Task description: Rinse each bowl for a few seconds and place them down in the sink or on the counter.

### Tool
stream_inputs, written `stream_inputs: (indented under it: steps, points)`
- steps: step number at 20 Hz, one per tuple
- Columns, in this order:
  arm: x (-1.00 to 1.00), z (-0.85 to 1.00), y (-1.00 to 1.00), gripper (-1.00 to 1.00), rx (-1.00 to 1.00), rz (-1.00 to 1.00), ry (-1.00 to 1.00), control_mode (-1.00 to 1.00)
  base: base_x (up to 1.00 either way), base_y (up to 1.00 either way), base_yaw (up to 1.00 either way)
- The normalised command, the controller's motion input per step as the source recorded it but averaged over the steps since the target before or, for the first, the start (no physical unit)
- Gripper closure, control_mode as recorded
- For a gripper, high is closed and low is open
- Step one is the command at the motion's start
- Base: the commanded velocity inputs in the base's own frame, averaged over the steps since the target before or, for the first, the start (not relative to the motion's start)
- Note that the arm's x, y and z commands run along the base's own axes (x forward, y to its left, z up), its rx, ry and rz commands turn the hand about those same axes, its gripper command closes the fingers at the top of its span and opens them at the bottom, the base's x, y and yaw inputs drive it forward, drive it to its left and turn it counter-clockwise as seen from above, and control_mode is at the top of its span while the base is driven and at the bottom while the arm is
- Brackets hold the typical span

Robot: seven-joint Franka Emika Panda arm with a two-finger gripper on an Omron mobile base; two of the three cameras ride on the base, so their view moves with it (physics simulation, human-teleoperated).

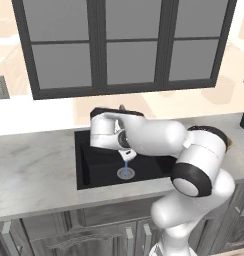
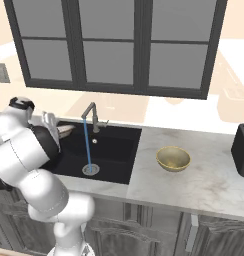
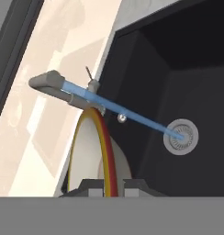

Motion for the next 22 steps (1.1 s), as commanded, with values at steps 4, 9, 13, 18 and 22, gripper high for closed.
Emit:
stream_inputs:
  steps: [4, 9, 13, 18, 22]
  points:
    - [-0.13, 0.29, 0.44, 1.00, 0.00, 0.01, 0.02, -1.00, 0.00, 0.00, 0.00]
    - [-0.17, 0.14, 0.50, 1.00, -0.03, 0.00, 0.00, -1.00, 0.00, 0.00, 0.00]
    - [-0.13, 0.10, 0.55, 1.00, -0.08, 0.00, 0.00, -1.00, 0.00, 0.00, 0.00]
    - [-0.06, 0.06, 0.54, 1.00, -0.07, 0.02, 0.01, -1.00, 0.00, 0.00, 0.00]
    - [-0.09, 0.04, 0.50, 1.00, -0.07, 0.02, 0.01, -1.00, 0.00, 0.00, 0.00]
